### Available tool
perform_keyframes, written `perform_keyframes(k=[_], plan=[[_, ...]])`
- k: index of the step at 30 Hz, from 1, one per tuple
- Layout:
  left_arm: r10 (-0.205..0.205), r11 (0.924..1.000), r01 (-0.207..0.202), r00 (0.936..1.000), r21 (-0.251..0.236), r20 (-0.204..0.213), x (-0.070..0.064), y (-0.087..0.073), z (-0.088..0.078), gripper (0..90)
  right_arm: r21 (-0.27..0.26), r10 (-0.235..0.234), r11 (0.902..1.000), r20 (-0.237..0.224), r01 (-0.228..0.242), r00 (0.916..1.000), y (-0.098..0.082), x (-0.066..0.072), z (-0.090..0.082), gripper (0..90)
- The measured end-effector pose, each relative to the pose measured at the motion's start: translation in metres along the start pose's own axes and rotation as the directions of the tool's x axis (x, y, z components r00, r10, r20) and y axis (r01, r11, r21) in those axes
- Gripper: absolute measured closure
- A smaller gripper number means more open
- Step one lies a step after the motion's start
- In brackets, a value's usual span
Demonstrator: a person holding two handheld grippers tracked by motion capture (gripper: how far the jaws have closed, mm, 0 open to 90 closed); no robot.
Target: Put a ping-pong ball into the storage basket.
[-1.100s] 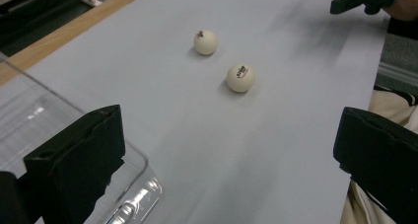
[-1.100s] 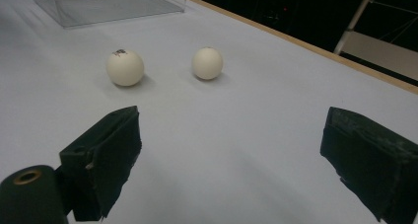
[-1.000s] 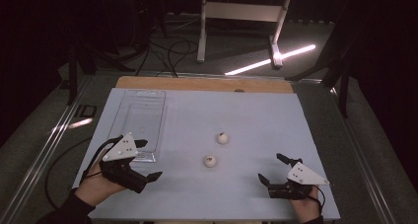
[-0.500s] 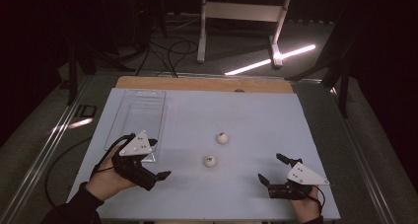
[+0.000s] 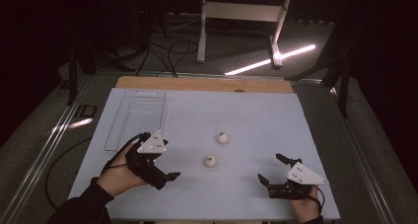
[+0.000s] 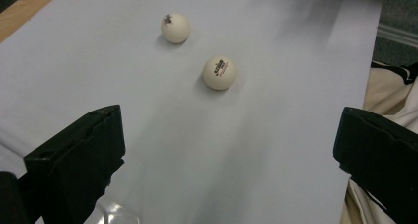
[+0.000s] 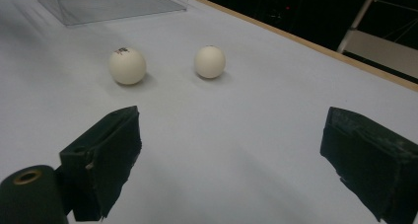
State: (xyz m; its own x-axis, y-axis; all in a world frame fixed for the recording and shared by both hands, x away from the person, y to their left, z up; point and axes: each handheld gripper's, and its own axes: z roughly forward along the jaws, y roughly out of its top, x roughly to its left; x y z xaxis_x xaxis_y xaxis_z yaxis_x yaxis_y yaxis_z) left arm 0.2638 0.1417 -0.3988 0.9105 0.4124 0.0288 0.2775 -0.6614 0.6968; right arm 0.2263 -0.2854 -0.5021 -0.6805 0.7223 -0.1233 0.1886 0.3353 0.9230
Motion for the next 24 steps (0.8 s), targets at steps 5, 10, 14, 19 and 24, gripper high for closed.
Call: perform_keyframes(k=[5,10,14,19,24], plan=[[0.011,0.9998,-0.011,0.9999,0.019,0.010,-0.001,0.005,0.010,0.5,0.004,-0.002,1.0000,-0.005,0.002,1.0000,0.000,0.000,0.000,8.4],[0.022,0.9990,-0.022,0.9995,0.039,0.023,-0.002,0.009,0.019,0.5,0.004,0.000,1.0000,-0.005,0.001,1.0000,0.000,0.000,0.000,8.4],[0.031,0.9981,-0.033,0.9988,0.051,0.038,-0.004,0.012,0.026,0.5,-0.001,-0.006,1.0000,-0.002,0.006,1.0000,0.000,0.000,0.000,8.4],[0.040,0.9968,-0.044,0.9980,0.068,0.048,-0.006,0.017,0.037,0.5,0.000,-0.007,1.0000,-0.002,0.007,1.0000,0.000,0.000,0.000,8.4],[0.036,0.9969,-0.040,0.9970,0.067,0.069,-0.007,0.021,0.045,0.5,-0.001,-0.006,1.0000,-0.003,0.006,1.0000,0.000,0.000,0.000,8.4]])
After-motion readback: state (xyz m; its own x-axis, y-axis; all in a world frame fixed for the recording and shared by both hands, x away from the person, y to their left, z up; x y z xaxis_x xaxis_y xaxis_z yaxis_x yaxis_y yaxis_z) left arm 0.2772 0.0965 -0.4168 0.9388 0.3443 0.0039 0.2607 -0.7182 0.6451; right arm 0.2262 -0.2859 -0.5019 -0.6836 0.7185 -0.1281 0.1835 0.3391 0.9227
